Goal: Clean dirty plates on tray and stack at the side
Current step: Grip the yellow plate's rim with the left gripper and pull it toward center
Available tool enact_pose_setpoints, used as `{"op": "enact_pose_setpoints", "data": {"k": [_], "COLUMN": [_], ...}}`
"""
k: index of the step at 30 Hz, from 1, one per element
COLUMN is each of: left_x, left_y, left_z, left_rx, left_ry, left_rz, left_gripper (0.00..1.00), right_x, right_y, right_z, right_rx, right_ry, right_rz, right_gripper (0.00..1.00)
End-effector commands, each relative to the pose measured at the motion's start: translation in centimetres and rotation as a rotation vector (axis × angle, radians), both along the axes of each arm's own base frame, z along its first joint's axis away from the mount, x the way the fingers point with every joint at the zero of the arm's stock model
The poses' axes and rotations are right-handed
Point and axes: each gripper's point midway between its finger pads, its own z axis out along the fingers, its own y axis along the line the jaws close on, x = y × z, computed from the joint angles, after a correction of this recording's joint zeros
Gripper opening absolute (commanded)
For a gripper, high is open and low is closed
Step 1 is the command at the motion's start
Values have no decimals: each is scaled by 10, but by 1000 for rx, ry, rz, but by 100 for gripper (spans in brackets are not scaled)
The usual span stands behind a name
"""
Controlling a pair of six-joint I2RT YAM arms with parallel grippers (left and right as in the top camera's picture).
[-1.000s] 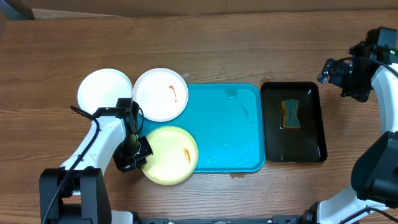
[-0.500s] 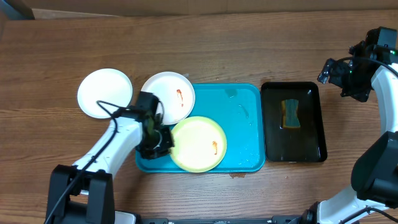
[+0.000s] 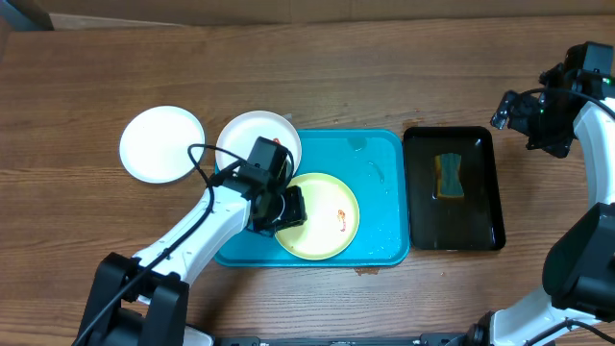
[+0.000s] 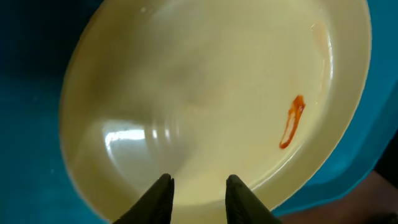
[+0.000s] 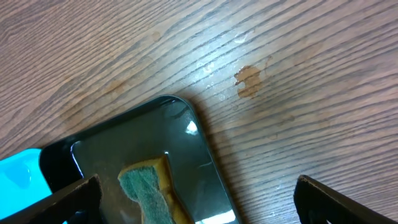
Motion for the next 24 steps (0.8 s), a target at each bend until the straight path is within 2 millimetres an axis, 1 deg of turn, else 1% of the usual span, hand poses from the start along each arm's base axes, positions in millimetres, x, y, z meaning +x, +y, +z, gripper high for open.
{"op": "enact_pose_setpoints", "data": {"k": [1, 2, 4, 5, 8, 10, 12, 15, 17, 20, 24], "left_x": [23, 23, 19, 14, 3, -4, -8, -10, -9, -9, -3], "left_y": [19, 27, 41, 49, 56, 55, 50, 40, 35, 36, 33], "left_z": [30, 35, 39, 37, 24, 10, -1, -12, -18, -25, -27], "left_rx": [135, 188, 262, 307, 337, 332, 313, 270, 247, 258, 246], "left_ry": [-82, -81, -66, -49, -6, 21, 42, 71, 84, 99, 81], "left_rz": [-3, -10, -8, -7, -12, -22, -31, -43, -46, -46, -44], "left_gripper": [30, 30, 30, 34, 36, 36, 31, 30, 31, 32, 32], "right_x": [4, 4, 4, 4, 4, 4, 4, 4, 4, 4, 4], "right_y": [-1, -1, -1, -1, -1, -1, -1, -1, -1, -1, -1], "right_z": [11, 11, 11, 11, 11, 11, 11, 11, 11, 11, 11], "right_rx": [-8, -8, -8, -8, -8, -8, -8, -8, -8, -8, -8], "right_ry": [-32, -32, -32, -32, -32, -32, -32, -32, -32, -32, -32], "right_rz": [0, 0, 0, 0, 0, 0, 0, 0, 0, 0, 0], "right_gripper": [100, 100, 100, 100, 100, 100, 100, 100, 100, 100, 100]}}
